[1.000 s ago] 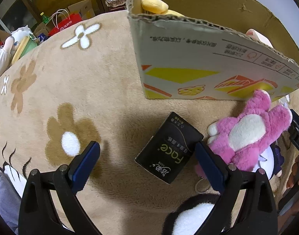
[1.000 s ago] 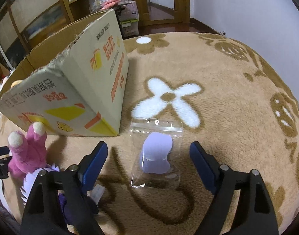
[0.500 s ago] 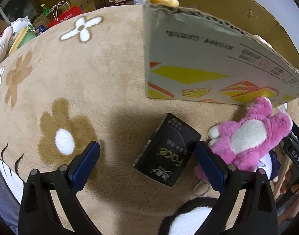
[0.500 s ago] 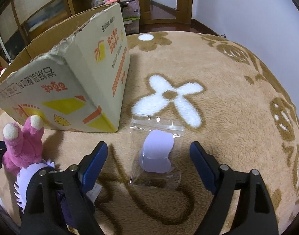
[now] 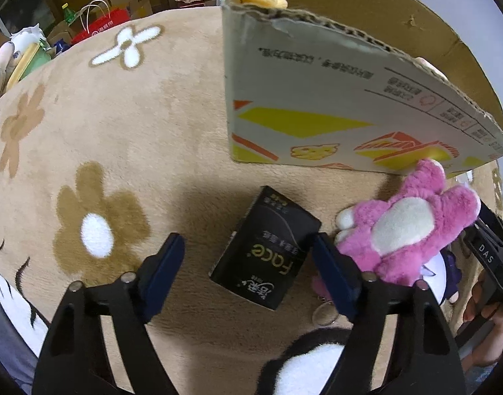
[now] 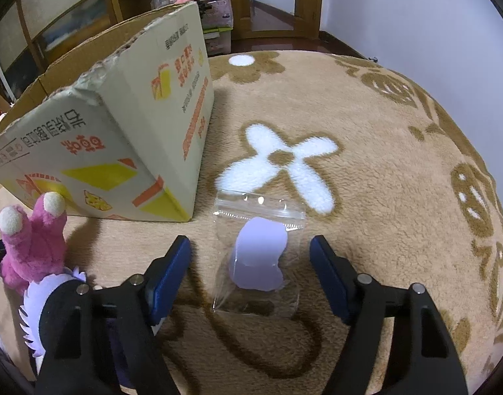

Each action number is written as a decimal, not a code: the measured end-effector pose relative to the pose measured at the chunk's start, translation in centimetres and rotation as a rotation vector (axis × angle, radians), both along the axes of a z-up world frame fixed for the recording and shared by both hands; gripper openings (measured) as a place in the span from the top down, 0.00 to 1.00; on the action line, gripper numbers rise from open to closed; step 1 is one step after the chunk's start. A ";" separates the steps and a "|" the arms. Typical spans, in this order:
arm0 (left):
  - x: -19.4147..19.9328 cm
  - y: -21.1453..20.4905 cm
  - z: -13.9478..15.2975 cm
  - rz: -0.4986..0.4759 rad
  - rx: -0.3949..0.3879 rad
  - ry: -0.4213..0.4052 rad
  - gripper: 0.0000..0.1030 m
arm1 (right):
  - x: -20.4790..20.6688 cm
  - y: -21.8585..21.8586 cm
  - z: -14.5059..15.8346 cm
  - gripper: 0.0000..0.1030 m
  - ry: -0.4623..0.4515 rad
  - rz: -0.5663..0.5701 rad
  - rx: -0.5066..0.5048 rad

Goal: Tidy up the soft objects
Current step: 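Grasp the black Face tissue pack with the left tool while the right tool grasps the clear bag, then lift the tissue pack with the left tool while the right tool carries the clear bag over the box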

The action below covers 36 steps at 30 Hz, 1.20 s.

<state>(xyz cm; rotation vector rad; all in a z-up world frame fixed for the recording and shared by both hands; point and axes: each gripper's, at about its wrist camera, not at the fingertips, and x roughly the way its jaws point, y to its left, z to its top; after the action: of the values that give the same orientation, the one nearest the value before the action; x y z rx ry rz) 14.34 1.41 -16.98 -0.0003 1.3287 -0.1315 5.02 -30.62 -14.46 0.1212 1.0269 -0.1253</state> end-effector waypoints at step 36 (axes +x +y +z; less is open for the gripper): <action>-6.4 -0.6 3.0 0.076 0.027 -0.092 0.50 | -2.5 0.6 2.1 0.51 -0.028 0.028 0.052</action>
<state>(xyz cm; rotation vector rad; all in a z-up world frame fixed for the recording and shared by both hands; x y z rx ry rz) 7.94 0.85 -13.97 -0.0220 1.2372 -0.0487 2.50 -29.99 -12.34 0.1552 1.0043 -0.0715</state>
